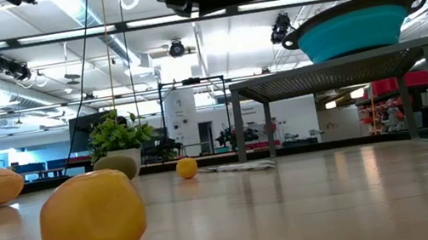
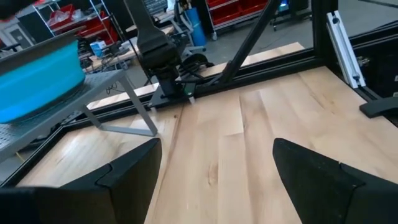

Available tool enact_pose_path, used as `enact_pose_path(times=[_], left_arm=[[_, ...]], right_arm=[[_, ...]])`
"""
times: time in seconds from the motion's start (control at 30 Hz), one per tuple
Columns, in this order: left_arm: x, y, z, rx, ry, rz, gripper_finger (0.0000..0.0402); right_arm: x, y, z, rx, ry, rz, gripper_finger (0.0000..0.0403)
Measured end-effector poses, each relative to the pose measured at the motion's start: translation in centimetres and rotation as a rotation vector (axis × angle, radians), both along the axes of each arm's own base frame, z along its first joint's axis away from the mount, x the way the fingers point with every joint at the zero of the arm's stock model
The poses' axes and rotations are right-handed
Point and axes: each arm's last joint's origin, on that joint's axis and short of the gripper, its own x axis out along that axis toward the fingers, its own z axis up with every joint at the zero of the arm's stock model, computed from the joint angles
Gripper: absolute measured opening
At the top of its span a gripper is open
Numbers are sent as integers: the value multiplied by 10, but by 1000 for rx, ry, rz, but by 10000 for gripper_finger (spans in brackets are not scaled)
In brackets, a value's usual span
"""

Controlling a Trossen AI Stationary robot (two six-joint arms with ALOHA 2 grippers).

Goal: Pick & Place Fruit
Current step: Put the peach into the blue strainer bowl on the shelf

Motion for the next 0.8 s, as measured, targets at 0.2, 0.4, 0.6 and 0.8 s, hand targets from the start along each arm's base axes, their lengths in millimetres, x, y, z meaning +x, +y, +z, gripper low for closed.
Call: enact_pose_path(times=[0.2, 0.4, 0.6, 0.8], left_arm=[[0, 0, -1, -3, 9, 1, 315], [-1, 1, -5, -18, 45, 8, 315], [-2, 1, -7, 9, 67, 12, 315], [-2, 1, -7, 14, 68, 13, 315]], right_arm=[[0, -18, 0, -8, 56, -69, 174], [1, -24, 1, -48, 66, -97, 219], [9, -22, 5, -15, 1, -58, 257], [29, -1, 18, 170, -138, 300, 259]])
